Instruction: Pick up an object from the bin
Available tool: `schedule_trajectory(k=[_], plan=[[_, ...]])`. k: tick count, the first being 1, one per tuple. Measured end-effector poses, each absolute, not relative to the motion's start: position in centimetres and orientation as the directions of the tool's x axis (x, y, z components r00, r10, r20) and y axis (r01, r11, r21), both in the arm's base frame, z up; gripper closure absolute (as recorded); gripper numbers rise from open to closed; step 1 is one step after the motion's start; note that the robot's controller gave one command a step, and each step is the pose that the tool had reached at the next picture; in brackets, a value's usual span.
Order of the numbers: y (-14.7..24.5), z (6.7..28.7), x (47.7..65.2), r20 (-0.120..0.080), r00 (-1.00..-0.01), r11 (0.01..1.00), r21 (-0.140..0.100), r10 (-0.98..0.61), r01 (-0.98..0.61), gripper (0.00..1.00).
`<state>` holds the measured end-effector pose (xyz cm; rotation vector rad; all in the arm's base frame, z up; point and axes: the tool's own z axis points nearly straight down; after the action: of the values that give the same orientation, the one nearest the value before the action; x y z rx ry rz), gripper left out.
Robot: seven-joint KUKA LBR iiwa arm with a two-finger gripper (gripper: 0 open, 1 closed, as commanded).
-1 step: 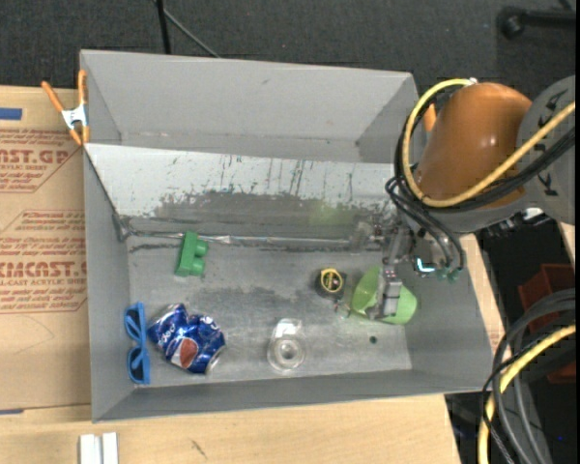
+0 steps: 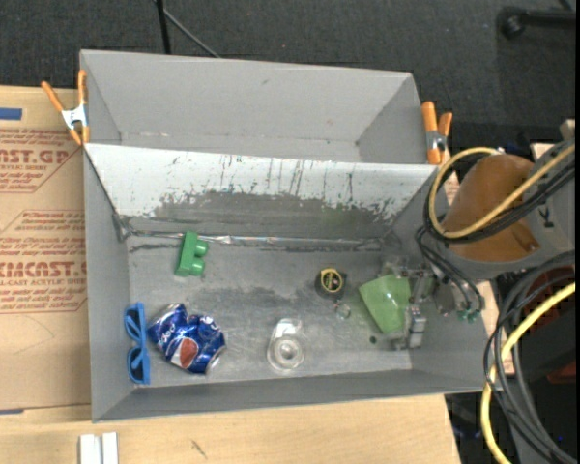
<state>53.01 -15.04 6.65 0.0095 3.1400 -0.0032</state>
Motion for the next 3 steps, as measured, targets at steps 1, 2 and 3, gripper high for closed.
schedule_trajectory(k=[1, 2, 3], plan=[[-14.7, 10.1, 53.3, -0.005, -0.999, 0.999, 0.000, 0.041, 0.041, 0.00], [-15.5, 10.0, 54.4, -0.002, -0.977, 0.977, 0.001, 0.215, 0.215, 0.00], [-15.2, 6.9, 53.9, 0.002, -0.858, 0.858, 0.004, 0.514, 0.514, 0.00]])
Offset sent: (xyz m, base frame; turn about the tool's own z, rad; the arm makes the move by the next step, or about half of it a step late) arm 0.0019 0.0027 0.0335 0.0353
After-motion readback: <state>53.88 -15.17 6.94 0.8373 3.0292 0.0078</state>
